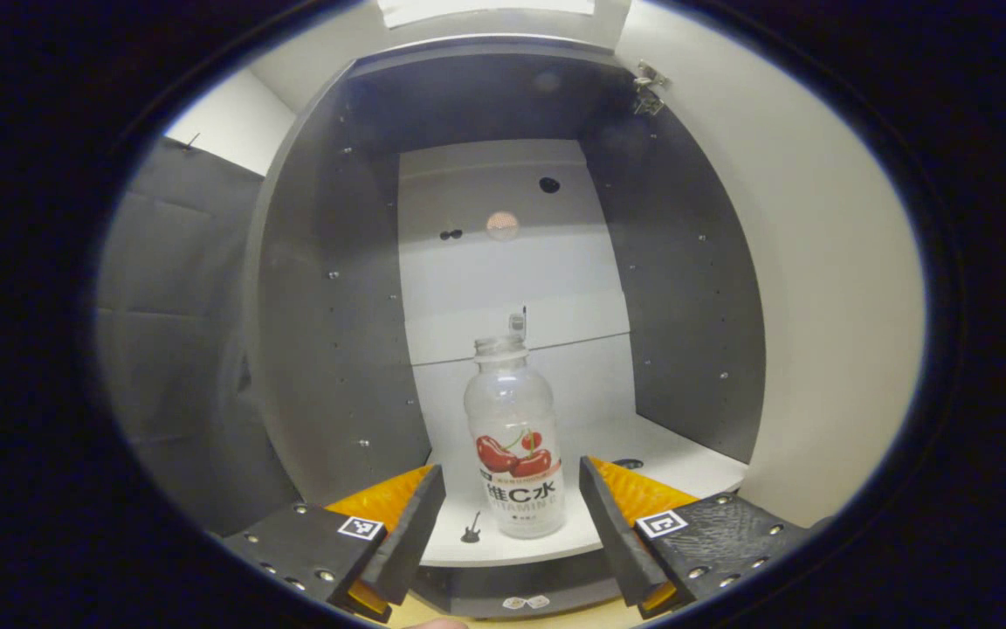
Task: Open the cabinet door with the right hand, grasp the bottle in the cabinet with the left hand and place it on the coaster, then close the cabinet door with the right hand.
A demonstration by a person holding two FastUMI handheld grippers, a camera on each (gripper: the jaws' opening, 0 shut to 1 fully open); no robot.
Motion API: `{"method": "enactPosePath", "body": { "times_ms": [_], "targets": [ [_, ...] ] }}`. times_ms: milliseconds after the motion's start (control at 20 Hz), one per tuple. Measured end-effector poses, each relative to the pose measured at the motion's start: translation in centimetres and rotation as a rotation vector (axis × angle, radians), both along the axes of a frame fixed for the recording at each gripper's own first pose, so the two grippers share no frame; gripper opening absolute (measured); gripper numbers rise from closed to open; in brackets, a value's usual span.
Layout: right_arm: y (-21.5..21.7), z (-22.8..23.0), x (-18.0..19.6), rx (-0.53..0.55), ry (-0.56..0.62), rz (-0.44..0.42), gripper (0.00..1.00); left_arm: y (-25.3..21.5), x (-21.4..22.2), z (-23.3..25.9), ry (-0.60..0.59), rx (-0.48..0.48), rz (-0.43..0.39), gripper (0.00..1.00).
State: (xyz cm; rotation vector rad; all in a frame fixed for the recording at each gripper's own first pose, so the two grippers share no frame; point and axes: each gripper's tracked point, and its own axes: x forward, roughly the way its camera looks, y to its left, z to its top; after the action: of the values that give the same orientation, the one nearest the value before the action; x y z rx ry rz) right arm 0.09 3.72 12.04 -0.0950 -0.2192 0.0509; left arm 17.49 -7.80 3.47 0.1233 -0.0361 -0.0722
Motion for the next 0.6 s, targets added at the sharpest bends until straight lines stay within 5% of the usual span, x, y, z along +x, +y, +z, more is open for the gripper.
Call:
{"method": "enactPosePath", "body": {
  "times_ms": [200, 450, 600],
  "targets": [
    [-3.6, 0.6, 0.3, 0.004, -0.062, -0.149, 0.92, -0.6, 2.2, -1.0, 0.019, -0.008, -0.020, 0.89],
    [-4.2, -0.4, 0.9, 0.124, -0.046, -0.147, 0.91, -0.2, 4.7, -2.2, 0.023, 0.021, -0.020, 0.89],
    [-5.0, 0.5, 0.2, 0.016, -0.072, -0.238, 0.94, 0.1, 5.9, -2.4, 0.018, 0.011, -0.017, 0.89]
  ]
}}
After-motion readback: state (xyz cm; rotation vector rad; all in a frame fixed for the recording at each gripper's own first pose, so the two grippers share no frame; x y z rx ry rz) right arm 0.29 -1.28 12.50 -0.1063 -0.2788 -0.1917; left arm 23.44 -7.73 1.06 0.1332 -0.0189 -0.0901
